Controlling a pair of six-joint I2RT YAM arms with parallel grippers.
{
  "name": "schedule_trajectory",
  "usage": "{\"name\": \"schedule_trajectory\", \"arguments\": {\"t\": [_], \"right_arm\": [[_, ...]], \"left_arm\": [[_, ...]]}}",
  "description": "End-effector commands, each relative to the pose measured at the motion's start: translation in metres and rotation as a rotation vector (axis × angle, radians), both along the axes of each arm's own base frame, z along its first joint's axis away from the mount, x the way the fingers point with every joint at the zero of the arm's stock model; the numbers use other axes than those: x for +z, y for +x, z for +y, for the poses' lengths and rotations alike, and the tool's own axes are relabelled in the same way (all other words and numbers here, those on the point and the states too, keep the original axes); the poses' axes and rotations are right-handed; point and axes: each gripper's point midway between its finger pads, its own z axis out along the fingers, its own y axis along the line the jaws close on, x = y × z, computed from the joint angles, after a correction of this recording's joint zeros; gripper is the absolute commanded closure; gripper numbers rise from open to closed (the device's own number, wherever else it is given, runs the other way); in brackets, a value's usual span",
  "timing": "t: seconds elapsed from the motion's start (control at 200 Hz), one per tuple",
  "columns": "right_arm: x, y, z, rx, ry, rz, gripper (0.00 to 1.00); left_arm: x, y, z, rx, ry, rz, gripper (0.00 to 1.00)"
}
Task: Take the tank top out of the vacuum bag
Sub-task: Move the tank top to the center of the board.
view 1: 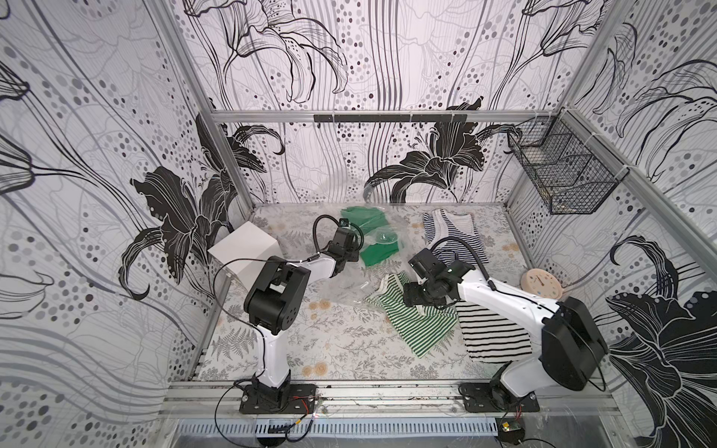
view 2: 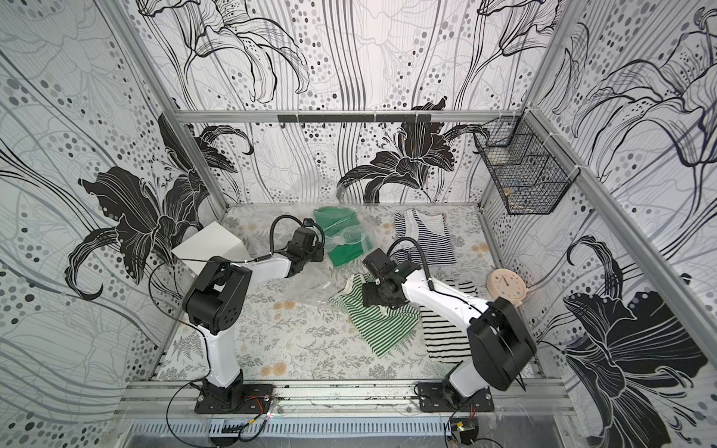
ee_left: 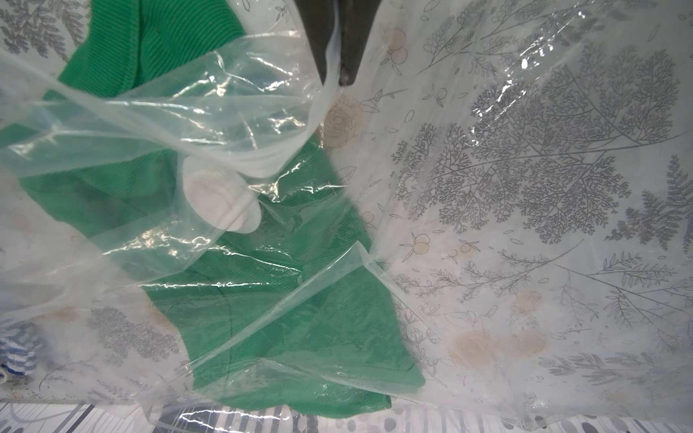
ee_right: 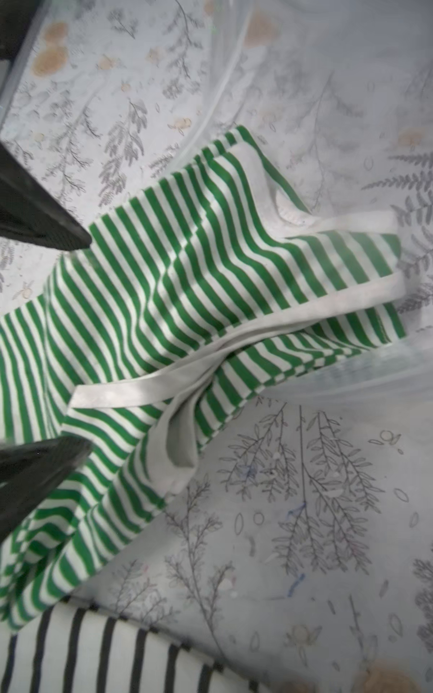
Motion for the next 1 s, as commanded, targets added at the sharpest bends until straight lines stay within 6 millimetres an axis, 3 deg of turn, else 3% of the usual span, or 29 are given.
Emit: {"name": "schedule_trajectory", "arguments": {"t": [0.0,0.09,0.185,0.29,0.411,0.501,0.596,0.676,0.801,0.996], "right_arm": [[0.009,0.021,-0.021,0.036,-0.125,-0.07,0.17],[0.006,0.036,-0.024,0.045,-0.075,-0.052,0.15],[-0.007,0.045,-0.015,0.116,-0.063,-0.006,0.14],[-0.03,0.04,0.004,0.186,-0.019,0.098,0.14],[-0.044,0.03,0.01,0.175,0.032,0.152,0.18],[-0.047,0.019,0.009,0.145,0.074,0.159,0.27],[-0.046,0.005,0.002,0.11,0.101,0.154,0.43],[-0.042,-0.005,-0.004,0.085,0.12,0.136,0.62],[-0.041,-0.02,-0.018,0.053,0.12,0.121,1.0],[-0.046,-0.034,-0.042,-0.002,0.075,0.111,1.0]], "left_arm": [[0.015,0.014,-0.002,0.016,-0.031,-0.067,1.0],[0.015,0.015,-0.001,0.025,-0.028,-0.066,1.0],[0.016,0.013,0.006,0.054,-0.023,-0.075,1.0],[0.016,0.011,0.012,0.081,-0.028,-0.071,1.0],[0.014,0.014,0.021,0.122,-0.027,-0.064,1.0],[0.016,0.016,0.026,0.136,-0.011,-0.074,1.0],[0.014,0.02,0.03,0.146,-0.001,-0.069,1.0],[0.014,0.023,0.033,0.153,-0.002,-0.068,1.0],[0.012,0.027,0.037,0.153,0.004,-0.064,1.0],[0.013,0.039,0.049,0.18,0.031,-0.051,1.0]]}}
